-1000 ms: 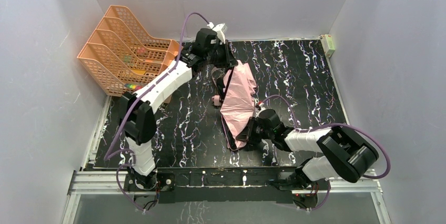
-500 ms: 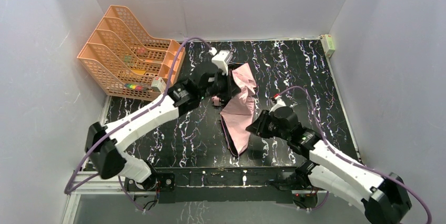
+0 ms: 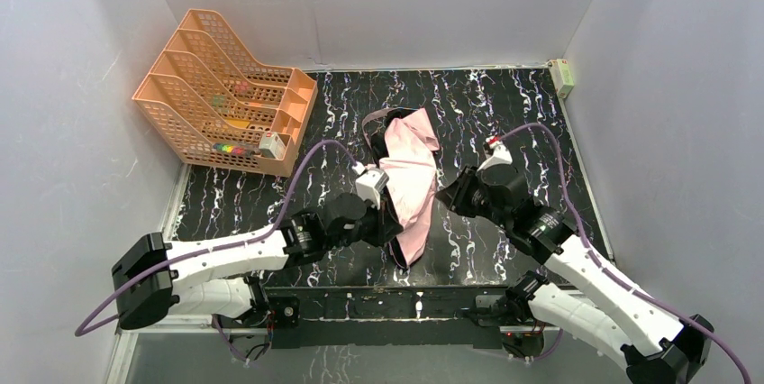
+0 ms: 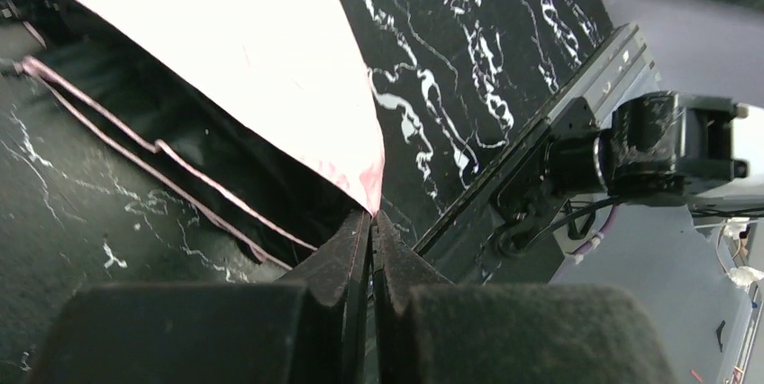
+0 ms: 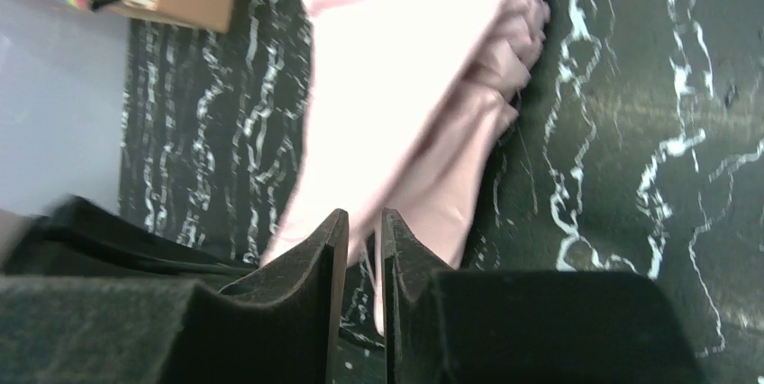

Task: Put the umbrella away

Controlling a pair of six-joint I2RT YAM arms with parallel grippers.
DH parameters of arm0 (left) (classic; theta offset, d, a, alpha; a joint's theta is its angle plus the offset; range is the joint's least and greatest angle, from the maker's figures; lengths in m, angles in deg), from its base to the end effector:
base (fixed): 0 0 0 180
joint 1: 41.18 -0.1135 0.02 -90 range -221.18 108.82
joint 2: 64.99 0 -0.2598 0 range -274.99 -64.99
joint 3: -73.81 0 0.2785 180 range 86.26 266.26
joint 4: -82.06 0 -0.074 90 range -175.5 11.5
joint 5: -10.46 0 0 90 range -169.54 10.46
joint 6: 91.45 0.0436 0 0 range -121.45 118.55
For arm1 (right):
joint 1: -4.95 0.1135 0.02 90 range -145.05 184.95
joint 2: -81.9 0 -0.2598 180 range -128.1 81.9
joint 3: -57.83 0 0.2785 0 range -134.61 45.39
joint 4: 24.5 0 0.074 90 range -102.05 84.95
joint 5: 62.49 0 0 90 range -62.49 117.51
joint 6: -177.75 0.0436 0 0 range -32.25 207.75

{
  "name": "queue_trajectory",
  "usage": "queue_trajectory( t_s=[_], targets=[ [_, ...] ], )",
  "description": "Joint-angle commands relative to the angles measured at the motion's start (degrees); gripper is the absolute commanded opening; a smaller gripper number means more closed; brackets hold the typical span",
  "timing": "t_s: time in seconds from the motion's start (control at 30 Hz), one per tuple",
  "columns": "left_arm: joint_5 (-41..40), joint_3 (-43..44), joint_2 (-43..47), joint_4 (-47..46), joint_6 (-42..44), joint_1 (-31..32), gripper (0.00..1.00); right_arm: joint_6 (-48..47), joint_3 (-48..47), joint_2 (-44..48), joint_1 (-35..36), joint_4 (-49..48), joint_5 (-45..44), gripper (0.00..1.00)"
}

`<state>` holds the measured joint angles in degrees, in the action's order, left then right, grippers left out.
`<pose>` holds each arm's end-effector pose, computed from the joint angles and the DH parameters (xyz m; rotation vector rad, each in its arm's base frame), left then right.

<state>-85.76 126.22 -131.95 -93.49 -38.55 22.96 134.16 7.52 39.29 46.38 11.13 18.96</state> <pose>0.1346 -0.2669 0.2444 0.4029 2.0162 -1.0619 0.1604 0.1329 0.2718 0.1898 2.1408 0.7805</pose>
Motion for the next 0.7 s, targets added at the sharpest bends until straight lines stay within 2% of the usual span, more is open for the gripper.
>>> queue_trajectory(
  t_s=[0.0,0.13,0.23,0.43,0.67],
  targets=[
    [-4.57,-5.19,2.56,-9.44,-4.01,3.20,0.00,-3.74,-7.41,-1.92,0.14,-3.66,1.37,0.28],
    [-6.58,-8.28,0.17,-12.28,-5.97,6.70,0.00,-3.50,-6.63,-5.04,0.08,-11.49,12.47,0.26],
    [-7.77,-9.81,-1.77,-14.71,-7.50,9.05,0.00,-2.19,-4.92,-8.13,0.12,-15.46,17.51,0.23],
    [-10.58,-11.12,-4.85,-16.06,-9.35,13.09,0.03,-0.19,0.05,-12.93,0.21,-20.28,19.14,0.19],
    [-12.25,-13.06,-5.27,-16.21,-11.10,14.32,0.03,2.65,5.90,-17.22,0.23,-25.23,21.01,0.17]
  ],
)
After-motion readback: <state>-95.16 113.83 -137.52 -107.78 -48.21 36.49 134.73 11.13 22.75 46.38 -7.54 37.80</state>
